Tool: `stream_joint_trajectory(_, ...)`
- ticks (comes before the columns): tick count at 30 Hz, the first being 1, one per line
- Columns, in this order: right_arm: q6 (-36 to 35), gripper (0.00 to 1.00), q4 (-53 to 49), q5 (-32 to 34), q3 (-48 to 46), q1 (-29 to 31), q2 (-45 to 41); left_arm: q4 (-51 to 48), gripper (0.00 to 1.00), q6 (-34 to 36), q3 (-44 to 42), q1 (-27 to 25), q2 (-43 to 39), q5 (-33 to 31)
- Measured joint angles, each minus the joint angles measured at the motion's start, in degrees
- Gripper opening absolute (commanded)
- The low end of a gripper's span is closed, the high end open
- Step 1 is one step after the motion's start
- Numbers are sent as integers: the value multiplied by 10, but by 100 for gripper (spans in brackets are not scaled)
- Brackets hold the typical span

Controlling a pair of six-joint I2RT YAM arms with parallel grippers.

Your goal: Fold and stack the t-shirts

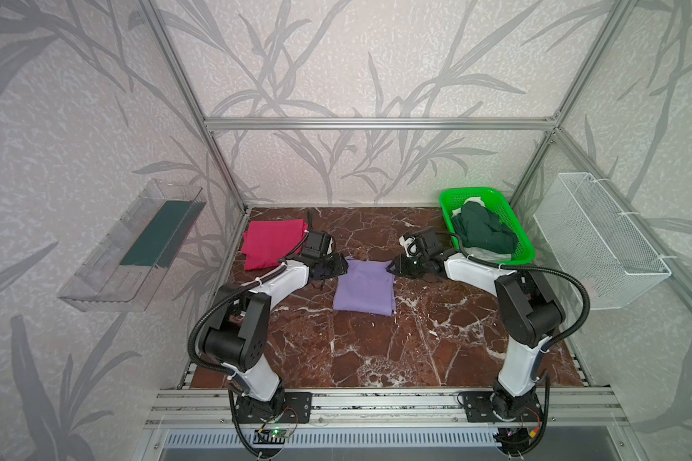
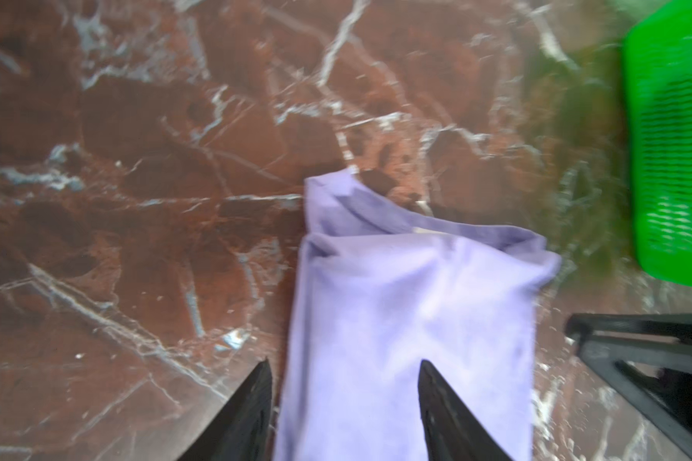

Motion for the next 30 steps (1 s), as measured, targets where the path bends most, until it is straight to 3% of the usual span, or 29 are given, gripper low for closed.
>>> stream_joint_trajectory(4, 0, 19, -1, -2, 43, 22, 21, 33, 42, -8, 16, -8, 18, 19)
stream_joint_trajectory(9, 7, 19, 5, -4, 93, 23, 87, 33, 41, -15, 83, -10, 113, 28)
stream_joint_trajectory(19, 28, 19, 31, -18, 102, -8, 155, 37, 39, -15, 174, -2, 240, 25)
stream_joint_trajectory(25, 34, 19, 53, -25, 94, -10, 158, 76, 37, -15, 163, -1, 251, 31)
stream_joint_trajectory(30, 30, 21, 51, -22, 93, -10, 153, 99, 38, -7, 103, 1, 207, 30)
